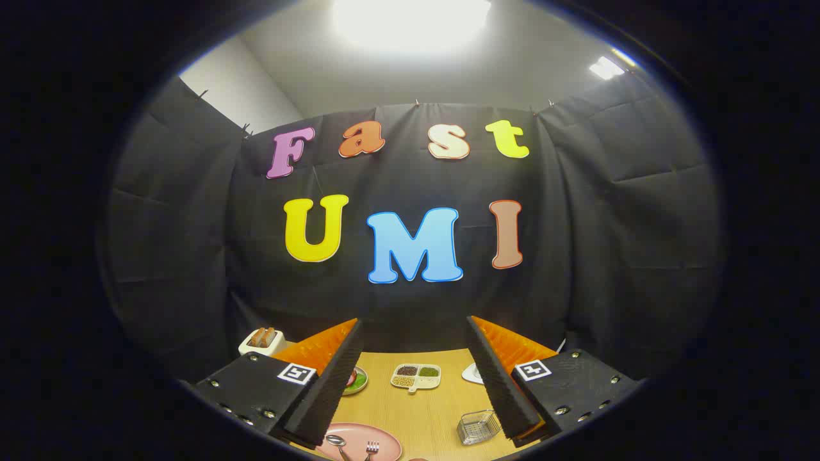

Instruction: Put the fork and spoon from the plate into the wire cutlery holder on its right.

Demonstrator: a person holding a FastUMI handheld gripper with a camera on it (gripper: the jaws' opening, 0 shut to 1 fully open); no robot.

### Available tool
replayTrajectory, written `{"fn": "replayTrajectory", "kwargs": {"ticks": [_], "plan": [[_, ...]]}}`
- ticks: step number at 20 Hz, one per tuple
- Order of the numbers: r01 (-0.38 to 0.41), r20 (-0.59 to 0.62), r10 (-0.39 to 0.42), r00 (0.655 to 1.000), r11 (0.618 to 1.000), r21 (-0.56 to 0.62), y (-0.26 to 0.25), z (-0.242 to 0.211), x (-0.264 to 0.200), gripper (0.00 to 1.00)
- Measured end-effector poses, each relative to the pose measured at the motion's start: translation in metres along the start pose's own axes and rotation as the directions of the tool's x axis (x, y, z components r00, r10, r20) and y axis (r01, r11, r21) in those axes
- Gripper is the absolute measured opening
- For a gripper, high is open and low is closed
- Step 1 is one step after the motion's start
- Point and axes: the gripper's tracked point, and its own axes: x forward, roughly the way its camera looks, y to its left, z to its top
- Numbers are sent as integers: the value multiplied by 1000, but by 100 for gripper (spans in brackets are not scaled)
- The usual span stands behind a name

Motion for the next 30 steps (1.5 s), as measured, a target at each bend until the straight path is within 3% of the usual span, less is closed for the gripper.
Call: {"fn": "replayTrajectory", "kwargs": {"ticks": [15, 19, 22, 26, 30], "plan": [[27, -30, -27, 999, 1000, 3, -12, -12, -1, 97], [-38, -153, 32, 988, 999, -32, 5, -56, 6, 97], [-117, -311, 103, 945, 993, -27, 28, -111, 11, 97], [-219, -512, 183, 839, 976, -10, 58, -188, 4, 85], [-295, -658, 215, 722, 955, -12, 80, -259, -10, 81]]}}
